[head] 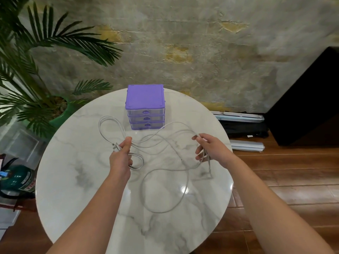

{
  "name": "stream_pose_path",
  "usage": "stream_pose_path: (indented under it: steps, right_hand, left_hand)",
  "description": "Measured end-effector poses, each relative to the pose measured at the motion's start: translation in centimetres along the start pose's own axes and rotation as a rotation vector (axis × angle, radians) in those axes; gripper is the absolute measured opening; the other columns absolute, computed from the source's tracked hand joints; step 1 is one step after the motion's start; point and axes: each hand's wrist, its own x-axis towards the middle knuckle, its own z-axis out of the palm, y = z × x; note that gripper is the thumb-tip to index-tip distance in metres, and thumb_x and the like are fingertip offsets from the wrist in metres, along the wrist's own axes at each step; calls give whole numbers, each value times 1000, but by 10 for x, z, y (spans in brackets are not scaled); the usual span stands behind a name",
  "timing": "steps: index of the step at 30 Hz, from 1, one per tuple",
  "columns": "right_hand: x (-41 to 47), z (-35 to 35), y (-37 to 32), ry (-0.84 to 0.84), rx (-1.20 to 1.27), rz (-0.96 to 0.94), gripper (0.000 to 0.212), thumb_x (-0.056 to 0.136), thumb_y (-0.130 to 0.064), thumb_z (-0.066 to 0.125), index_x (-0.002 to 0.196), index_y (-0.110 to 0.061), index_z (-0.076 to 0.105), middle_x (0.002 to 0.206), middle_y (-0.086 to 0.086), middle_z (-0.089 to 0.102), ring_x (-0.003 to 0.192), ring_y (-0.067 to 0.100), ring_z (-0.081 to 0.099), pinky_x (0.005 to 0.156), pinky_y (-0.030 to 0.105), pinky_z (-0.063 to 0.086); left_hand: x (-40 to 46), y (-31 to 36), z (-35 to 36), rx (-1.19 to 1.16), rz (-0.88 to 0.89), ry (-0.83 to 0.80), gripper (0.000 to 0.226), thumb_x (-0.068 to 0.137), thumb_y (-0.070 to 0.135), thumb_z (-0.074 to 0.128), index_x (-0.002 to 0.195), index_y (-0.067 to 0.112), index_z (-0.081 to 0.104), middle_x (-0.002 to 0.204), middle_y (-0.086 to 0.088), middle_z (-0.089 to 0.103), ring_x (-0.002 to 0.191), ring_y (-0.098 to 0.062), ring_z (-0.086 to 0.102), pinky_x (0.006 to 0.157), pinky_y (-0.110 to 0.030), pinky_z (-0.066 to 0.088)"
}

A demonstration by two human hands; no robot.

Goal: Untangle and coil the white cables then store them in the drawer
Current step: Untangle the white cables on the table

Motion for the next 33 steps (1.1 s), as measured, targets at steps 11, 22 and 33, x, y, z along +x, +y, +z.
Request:
stream_pose_path:
  steps: [11, 22, 33]
  right_hand:
    - [3, -20, 8, 212, -209, -19, 38, 99, -48, 41, 116, -19, 61, 104, -8, 57, 94, 13, 53, 71, 28, 39]
    - [10, -70, 59, 212, -1009, 189, 40, 100, -47, 34, 95, -33, 71, 113, 2, 65, 110, 25, 55, 95, 42, 34]
    - [5, 73, -11, 63, -298, -167, 42, 102, -41, 37, 127, -14, 57, 111, 9, 68, 105, 21, 60, 91, 27, 40]
  left_hand:
    - [-7, 0, 5, 73, 9, 14, 18, 86, 31, 71, 101, 21, 67, 58, 7, 34, 37, -5, 22, 34, -17, 22]
    - [-24, -21, 30, 259, 21, -28, 27, 81, 36, 75, 100, 18, 70, 53, 7, 35, 48, -12, 23, 44, -25, 23]
    - [-61, -22, 61, 329, -24, -146, 30, 82, 32, 75, 104, 12, 71, 62, -9, 59, 70, -34, 45, 102, -56, 38]
